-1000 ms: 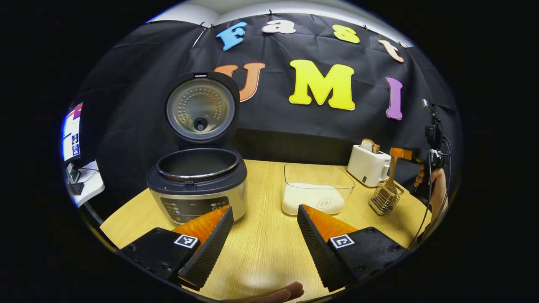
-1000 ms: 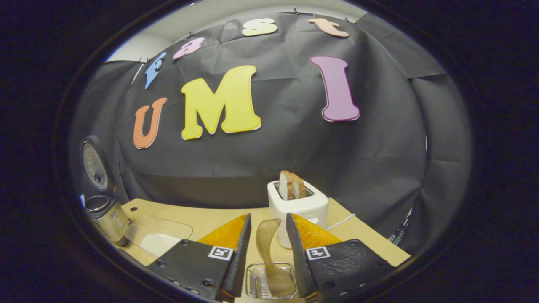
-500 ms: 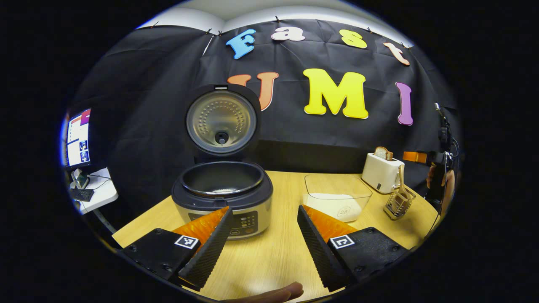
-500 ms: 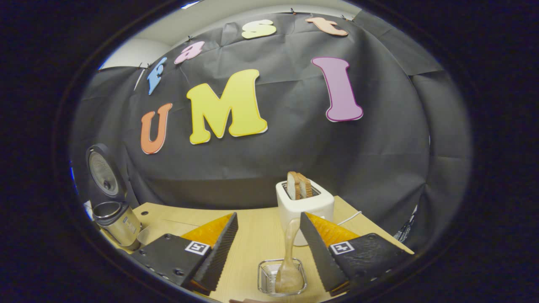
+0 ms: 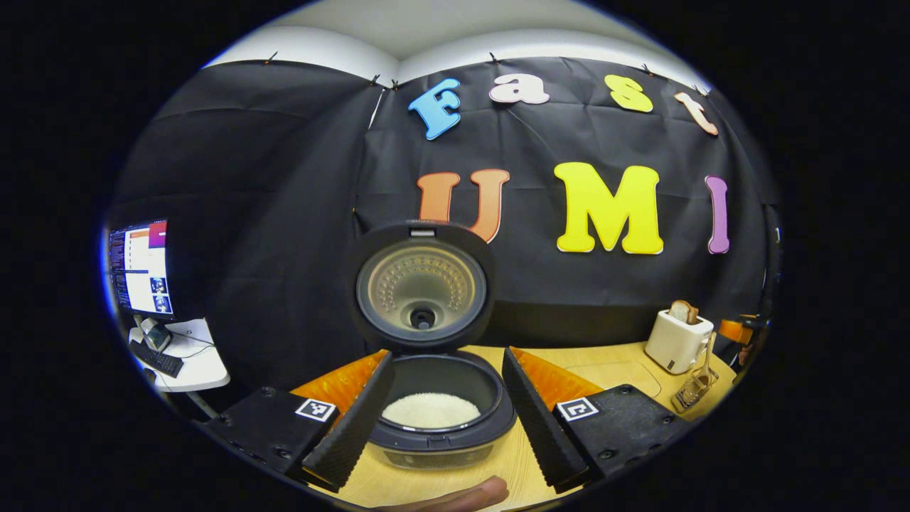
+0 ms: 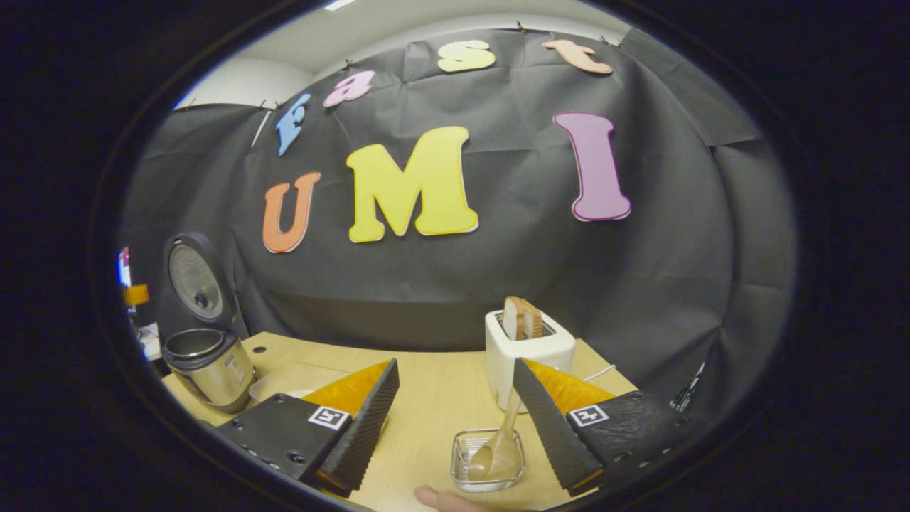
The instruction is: Close the left gripper, press the button to open the rice cooker; take a wooden spoon from the chopstick holder with the right hand, scoop a spoonful of rice and pour it into the rice cooker, then put the wooden spoon back into the chopstick holder.
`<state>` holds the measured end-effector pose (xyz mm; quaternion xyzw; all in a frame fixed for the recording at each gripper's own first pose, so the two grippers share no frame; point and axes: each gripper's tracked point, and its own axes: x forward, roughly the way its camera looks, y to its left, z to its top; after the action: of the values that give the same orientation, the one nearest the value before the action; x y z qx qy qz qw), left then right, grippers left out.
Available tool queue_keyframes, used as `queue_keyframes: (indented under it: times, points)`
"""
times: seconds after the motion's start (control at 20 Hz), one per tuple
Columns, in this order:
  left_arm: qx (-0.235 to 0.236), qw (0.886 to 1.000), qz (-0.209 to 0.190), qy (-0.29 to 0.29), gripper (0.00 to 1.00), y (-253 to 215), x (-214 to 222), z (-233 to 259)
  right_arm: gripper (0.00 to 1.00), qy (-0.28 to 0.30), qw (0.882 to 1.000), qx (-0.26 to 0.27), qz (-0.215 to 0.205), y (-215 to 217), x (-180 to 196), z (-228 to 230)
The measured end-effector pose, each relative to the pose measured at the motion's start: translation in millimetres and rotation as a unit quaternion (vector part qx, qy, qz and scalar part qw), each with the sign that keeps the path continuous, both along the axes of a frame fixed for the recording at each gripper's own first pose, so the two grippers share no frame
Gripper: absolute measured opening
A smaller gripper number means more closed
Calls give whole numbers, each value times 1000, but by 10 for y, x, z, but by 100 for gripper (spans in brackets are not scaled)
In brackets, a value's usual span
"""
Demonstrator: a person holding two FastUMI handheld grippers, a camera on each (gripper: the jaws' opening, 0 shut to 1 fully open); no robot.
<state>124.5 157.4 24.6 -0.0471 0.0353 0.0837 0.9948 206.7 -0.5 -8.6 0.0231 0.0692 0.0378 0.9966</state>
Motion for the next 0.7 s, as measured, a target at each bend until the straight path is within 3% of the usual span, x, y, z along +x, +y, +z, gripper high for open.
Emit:
queue_keyframes:
  times: [0.4,0.6,0.7]
  points:
    - [-4,1000,8,-16,97,358,559,702,96,7,999,-34,26,157,-159,-115]
    - [-28,999,-11,-26,96,369,836,989,97,-7,999,-32,17,72,-175,-72]
    - [-24,999,-1,-23,96,473,981,1085,97,-9,999,-33,9,17,-202,-74]
